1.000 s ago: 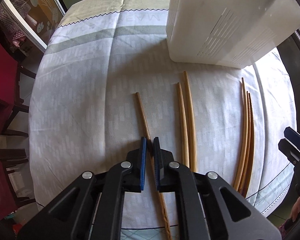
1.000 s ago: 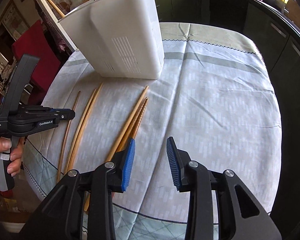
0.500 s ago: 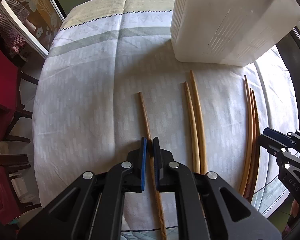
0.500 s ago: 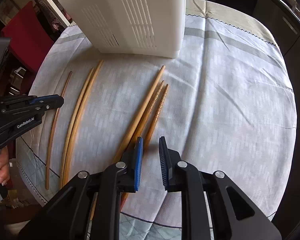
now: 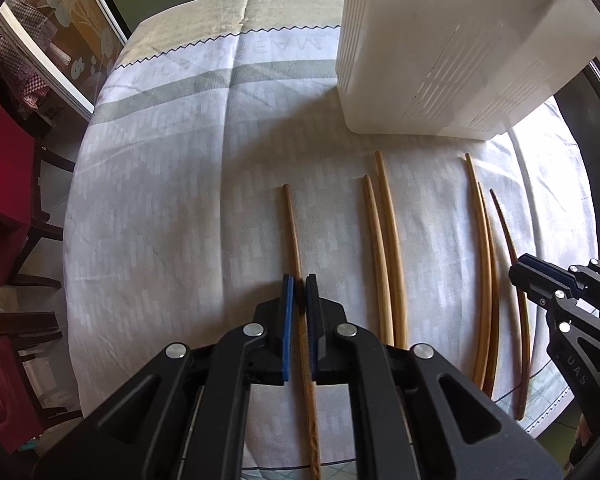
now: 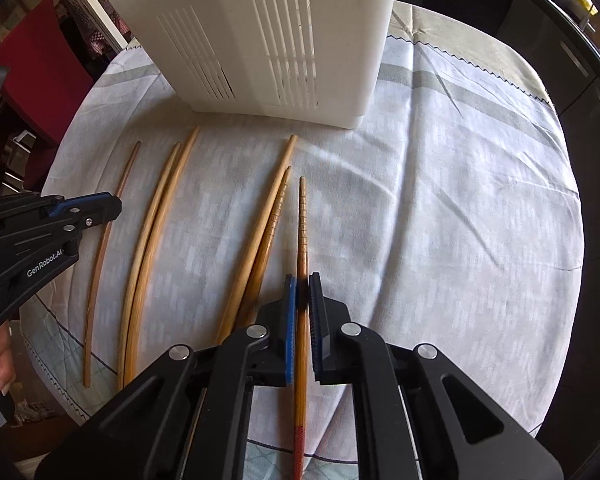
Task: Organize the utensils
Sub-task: 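Grasp another wooden chopstick with each tool from the table, then lift both held chopsticks upright and carry them above the white caddy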
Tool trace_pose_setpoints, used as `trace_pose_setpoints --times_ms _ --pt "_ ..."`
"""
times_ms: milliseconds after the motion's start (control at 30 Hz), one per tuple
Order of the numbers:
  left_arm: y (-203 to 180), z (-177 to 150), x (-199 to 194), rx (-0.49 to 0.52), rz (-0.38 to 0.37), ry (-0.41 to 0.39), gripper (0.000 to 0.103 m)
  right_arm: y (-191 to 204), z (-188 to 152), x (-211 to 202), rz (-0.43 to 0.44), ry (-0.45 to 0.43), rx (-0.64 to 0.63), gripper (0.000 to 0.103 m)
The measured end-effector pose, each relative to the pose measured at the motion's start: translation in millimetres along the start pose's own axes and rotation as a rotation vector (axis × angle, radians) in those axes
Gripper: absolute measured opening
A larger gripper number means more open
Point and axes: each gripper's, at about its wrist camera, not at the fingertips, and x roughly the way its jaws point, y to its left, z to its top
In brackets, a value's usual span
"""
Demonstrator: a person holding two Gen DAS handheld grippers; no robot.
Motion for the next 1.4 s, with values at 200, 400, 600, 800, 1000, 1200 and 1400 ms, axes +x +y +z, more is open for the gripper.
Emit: trace_pose_setpoints --times_ms 200,400,600,800,1000,1200,1400 --pt "1.0 2.5 -29.1 0.012 -0.022 -0.078 0.006 -20.2 -6.9 -41.4 0.074 -0.09 0.024 0.007" --pt "3.5 -7.0 -74.1 0.026 -0.03 -0.192 0.006 -30.2 -21.7 -96.1 0.118 -0.221 0.031 0.007" --pt "7.2 -26.8 -112.3 0.037 -0.042 -0.299 0.005 -35.6 -43.5 -138.2 0.124 -0.313 0.019 0.007" --pt "9.5 -51.2 -135.9 0.051 -0.046 -0.384 0.005 -33.0 -64.7 -150.5 0.133 -0.36 0.013 0.007" --pt "9.5 -67.0 -152.5 0.063 -0.044 -0.441 0.005 -28.5 -78.8 -159.4 0.134 -0.382 0.002 0.007" --pt "8.0 -75.7 -160.2 0.075 -0.047 -0.458 0.005 -27.3 -82.0 -162.3 0.134 -0.395 -0.008 0.007" --pt "6.4 -77.9 -165.8 0.081 -0.051 -0.477 0.005 -25.1 -83.4 -168.5 0.129 -0.419 -0.017 0.007"
